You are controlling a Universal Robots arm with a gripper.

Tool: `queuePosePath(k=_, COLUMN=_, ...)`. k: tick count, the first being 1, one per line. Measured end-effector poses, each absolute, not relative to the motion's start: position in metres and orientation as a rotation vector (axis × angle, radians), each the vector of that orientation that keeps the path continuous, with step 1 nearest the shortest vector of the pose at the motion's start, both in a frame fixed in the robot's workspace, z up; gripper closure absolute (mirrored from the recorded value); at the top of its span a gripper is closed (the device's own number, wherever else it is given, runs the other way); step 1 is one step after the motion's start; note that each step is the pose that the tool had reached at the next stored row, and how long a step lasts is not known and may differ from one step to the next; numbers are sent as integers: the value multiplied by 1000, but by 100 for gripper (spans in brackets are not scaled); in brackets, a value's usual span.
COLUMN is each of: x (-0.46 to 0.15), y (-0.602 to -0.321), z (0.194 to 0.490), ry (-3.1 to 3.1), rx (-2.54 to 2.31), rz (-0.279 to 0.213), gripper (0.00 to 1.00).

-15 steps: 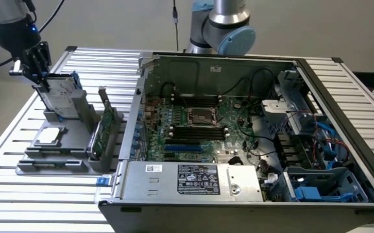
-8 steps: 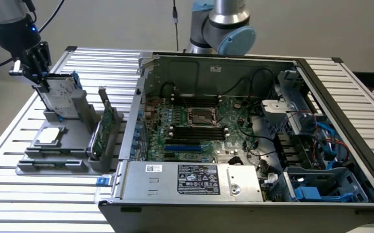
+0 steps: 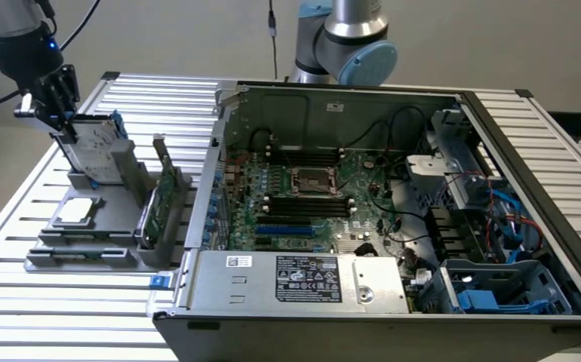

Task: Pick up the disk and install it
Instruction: 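Pick up the disk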

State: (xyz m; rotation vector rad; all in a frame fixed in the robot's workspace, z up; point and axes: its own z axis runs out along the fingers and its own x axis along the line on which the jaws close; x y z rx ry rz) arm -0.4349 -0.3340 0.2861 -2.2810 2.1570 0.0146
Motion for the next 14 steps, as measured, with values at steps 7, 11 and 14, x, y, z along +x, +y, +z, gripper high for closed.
queuePosePath(k=7, x=-435, y=-334, z=292, ry=2158, rx=-2281, rz=16, gripper=67)
queuePosePath(k=11, x=-435, y=-334, z=298, ry=2158, rx=-2282, rz=17, gripper=67)
queuePosePath(k=14, x=-435, y=-334, z=304, ry=2158, rx=-2282, rz=17, gripper=67)
